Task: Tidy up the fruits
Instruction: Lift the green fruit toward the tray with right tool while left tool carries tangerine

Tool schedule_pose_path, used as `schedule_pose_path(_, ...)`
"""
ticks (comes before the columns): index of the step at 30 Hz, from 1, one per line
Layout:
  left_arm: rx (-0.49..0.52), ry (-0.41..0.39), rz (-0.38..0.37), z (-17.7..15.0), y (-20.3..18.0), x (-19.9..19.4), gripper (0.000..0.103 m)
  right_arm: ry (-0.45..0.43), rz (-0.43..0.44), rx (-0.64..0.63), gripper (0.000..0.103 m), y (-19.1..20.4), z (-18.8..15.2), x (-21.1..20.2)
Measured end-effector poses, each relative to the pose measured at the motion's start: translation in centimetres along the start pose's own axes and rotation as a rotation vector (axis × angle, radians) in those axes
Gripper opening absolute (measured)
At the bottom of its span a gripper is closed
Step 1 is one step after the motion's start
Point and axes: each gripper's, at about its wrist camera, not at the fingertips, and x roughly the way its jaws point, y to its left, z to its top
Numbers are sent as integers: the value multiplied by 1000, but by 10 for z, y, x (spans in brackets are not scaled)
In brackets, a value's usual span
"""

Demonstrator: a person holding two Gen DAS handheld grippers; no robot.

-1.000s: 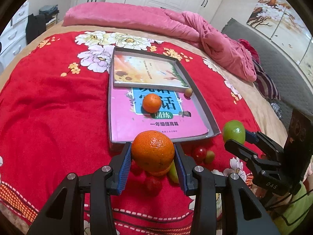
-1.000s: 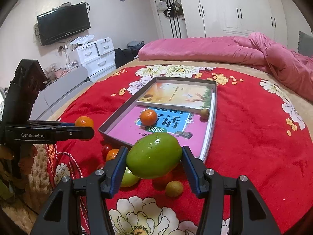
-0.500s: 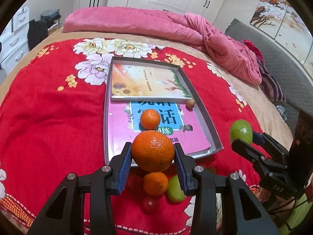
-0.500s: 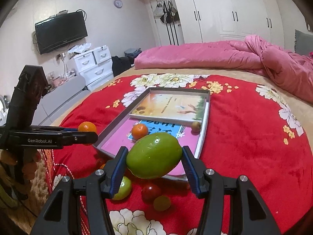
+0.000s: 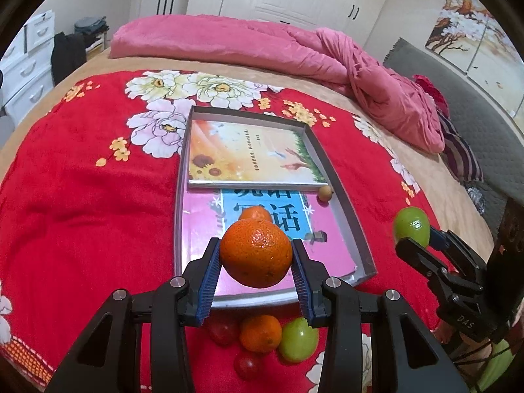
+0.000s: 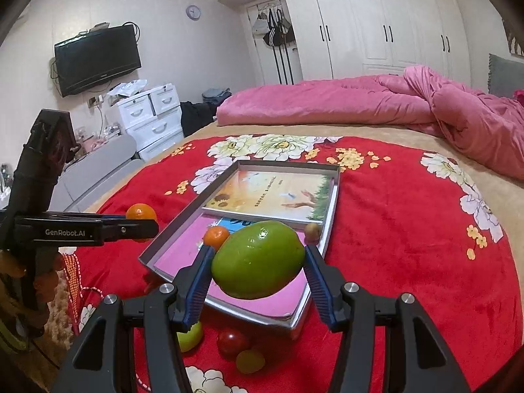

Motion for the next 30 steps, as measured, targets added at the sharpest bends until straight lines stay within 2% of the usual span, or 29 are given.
schedule_pose_path(21, -26, 43, 46, 3, 11, 28, 43, 6, 7, -18, 55, -8, 13, 13)
schedule_pose_path(30, -13, 64, 54, -2, 10, 35, 43, 44, 33, -40, 55, -7, 18, 30)
